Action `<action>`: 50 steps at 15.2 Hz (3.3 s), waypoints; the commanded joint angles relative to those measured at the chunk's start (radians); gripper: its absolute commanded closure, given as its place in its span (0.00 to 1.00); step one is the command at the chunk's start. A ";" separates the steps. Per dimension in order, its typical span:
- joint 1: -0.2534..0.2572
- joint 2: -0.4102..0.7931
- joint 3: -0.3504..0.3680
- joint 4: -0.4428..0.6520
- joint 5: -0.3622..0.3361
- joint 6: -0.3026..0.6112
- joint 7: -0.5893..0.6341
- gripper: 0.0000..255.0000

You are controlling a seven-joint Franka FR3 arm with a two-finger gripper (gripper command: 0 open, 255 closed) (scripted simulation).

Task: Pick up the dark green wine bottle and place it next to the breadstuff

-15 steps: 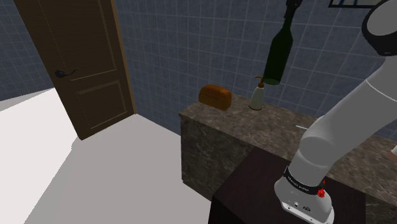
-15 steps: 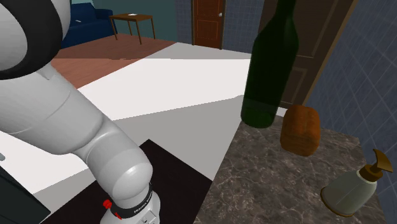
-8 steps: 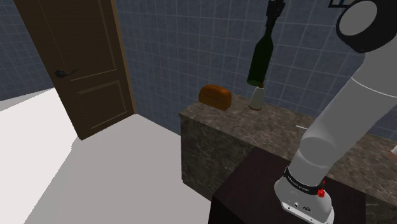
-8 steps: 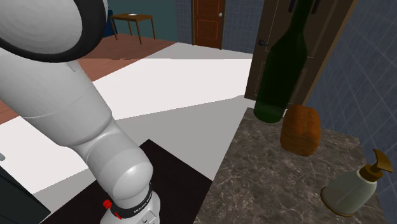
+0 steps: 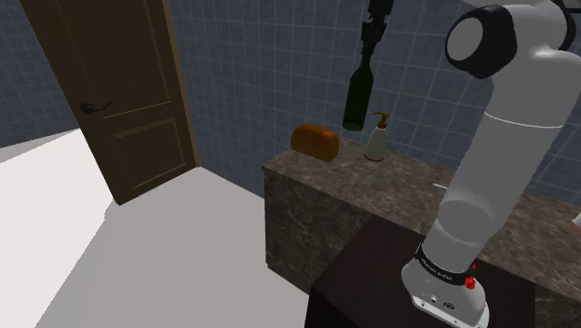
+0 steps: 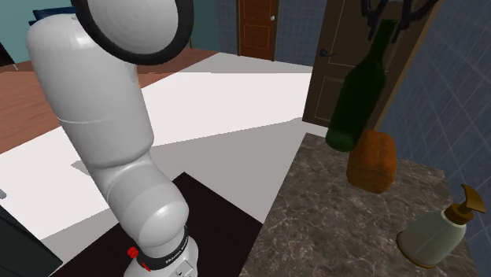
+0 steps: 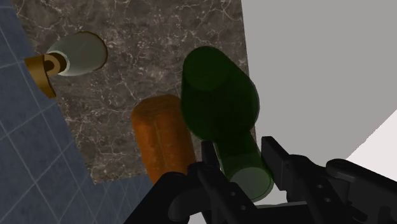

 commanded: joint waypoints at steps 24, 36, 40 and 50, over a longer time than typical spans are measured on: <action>0.010 0.133 0.003 -0.196 0.058 0.316 -0.007 1.00; 0.025 0.108 0.008 -0.390 0.048 0.487 -0.010 1.00; 0.027 0.108 0.009 -0.442 0.050 0.540 -0.013 1.00; 0.028 0.121 0.012 -0.534 0.061 0.643 -0.024 1.00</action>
